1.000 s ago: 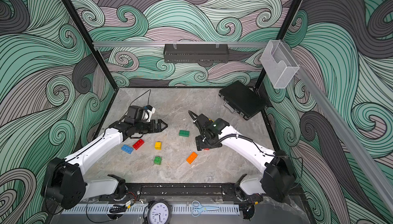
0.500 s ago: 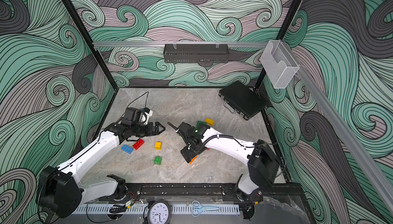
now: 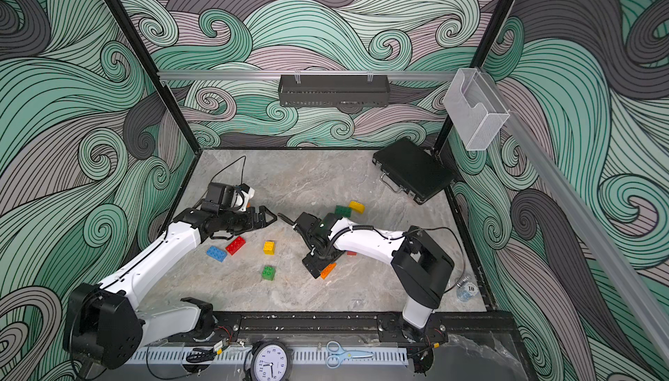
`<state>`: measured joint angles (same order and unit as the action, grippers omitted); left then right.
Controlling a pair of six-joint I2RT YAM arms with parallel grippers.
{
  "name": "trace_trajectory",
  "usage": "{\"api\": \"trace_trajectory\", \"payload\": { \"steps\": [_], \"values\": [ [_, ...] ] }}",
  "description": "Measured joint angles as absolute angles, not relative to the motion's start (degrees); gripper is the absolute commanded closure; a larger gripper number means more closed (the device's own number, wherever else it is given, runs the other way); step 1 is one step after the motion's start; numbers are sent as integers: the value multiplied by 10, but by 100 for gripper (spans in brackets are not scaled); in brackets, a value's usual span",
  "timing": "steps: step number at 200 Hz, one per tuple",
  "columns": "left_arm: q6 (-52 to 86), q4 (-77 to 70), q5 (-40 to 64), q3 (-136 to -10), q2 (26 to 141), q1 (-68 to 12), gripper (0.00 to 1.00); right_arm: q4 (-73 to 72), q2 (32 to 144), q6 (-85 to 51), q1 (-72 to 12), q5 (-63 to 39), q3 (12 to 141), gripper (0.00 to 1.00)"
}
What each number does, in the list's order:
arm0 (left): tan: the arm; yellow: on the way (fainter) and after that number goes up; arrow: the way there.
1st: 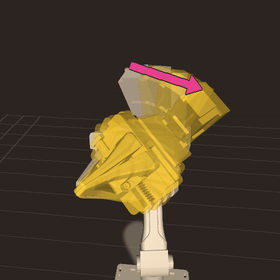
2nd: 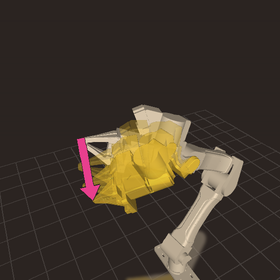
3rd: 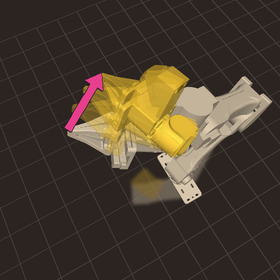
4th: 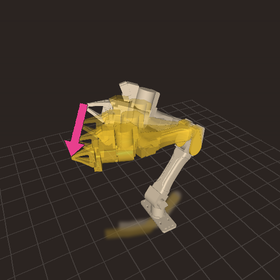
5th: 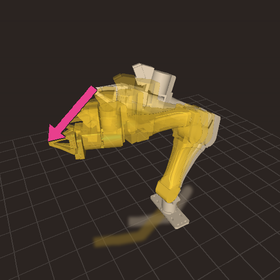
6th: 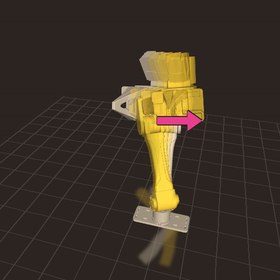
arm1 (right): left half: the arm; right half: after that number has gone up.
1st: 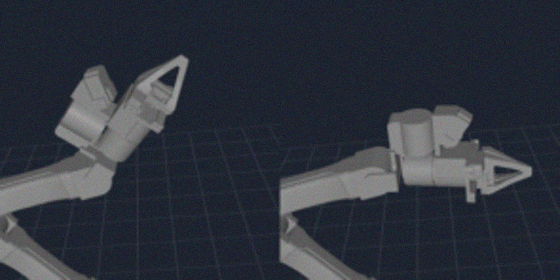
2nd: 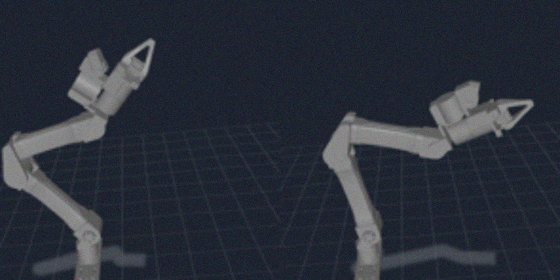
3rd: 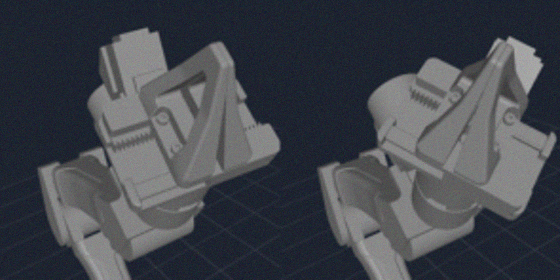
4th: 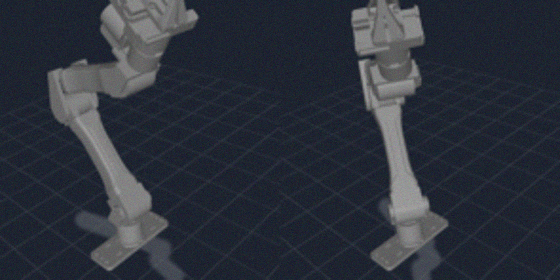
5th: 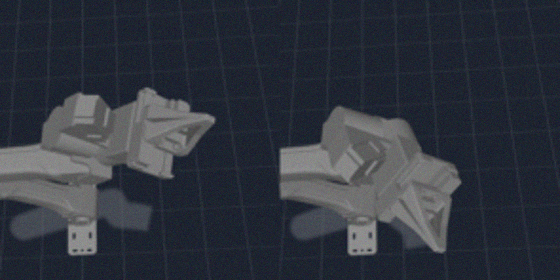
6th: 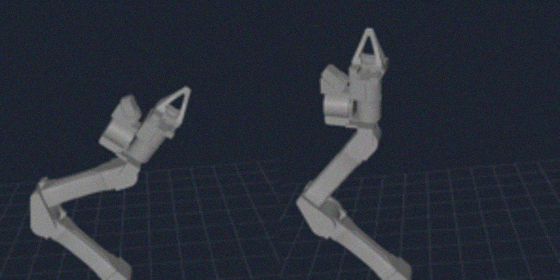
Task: Assemble an ice cream with lego
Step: Pick up the lego brick from the center of the board.
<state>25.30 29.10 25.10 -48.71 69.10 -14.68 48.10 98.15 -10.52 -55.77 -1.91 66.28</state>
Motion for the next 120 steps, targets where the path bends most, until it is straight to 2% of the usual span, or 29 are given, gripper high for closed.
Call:
{"api": "trace_trajectory", "payload": {
  "steps": [120],
  "values": [
    [270,273,267,-470,675,-141,1,425,1005,-130,-568,-4,620,21]
  ]
}}
